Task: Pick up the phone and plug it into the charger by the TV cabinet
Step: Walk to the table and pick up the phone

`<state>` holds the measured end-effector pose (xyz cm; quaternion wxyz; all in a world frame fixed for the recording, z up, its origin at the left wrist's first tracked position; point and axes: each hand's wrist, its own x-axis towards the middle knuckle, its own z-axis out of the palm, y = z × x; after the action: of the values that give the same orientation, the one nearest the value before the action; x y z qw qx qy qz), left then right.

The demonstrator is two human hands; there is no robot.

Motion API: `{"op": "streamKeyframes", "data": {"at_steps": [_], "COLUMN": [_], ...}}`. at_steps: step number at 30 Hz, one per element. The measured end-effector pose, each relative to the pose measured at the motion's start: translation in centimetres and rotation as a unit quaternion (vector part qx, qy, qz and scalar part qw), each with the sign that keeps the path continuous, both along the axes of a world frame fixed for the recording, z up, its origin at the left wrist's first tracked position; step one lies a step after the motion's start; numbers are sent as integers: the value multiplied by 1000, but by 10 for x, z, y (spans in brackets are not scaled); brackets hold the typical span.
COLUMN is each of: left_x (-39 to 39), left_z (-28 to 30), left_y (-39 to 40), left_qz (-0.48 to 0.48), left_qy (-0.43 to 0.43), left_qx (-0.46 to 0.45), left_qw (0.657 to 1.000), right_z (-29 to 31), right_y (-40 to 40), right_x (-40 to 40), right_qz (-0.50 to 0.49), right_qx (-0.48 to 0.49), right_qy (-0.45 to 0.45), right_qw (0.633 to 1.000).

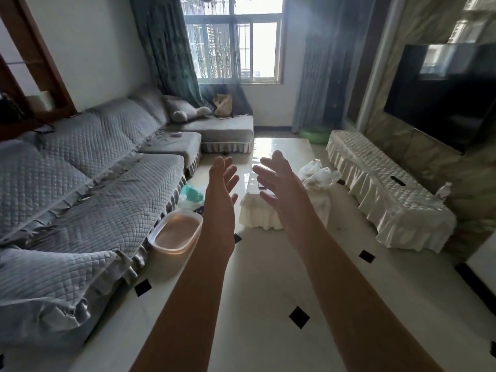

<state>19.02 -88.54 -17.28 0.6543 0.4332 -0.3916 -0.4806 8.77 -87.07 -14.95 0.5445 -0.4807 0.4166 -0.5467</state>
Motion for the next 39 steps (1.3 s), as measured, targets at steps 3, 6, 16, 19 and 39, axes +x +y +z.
{"op": "streamKeyframes", "data": {"at_steps": [3, 6, 16, 19, 39], "left_x": [5, 4, -18, -22, 34], "left_z": [-1, -4, -2, 0, 2], "left_y": [-34, -69, -212, -246, -521], "left_qz": [-2, -6, 32, 47, 17], "left_qy": [0, 0, -14, -28, -40], "left_qx": [2, 8, 8, -2, -4], "left_qw": [1000, 1000, 999, 999, 999], "right_z": [-2, -8, -17, -19, -13], "right_y": [-36, -71, -224, -264, -529], "right_x": [3, 2, -17, -20, 35], "right_qz": [1, 0, 47, 61, 50], "right_qx": [2, 8, 13, 1, -8], "right_qy": [-6, -10, -19, -25, 5], "right_qw": [1000, 1000, 999, 998, 999]}}
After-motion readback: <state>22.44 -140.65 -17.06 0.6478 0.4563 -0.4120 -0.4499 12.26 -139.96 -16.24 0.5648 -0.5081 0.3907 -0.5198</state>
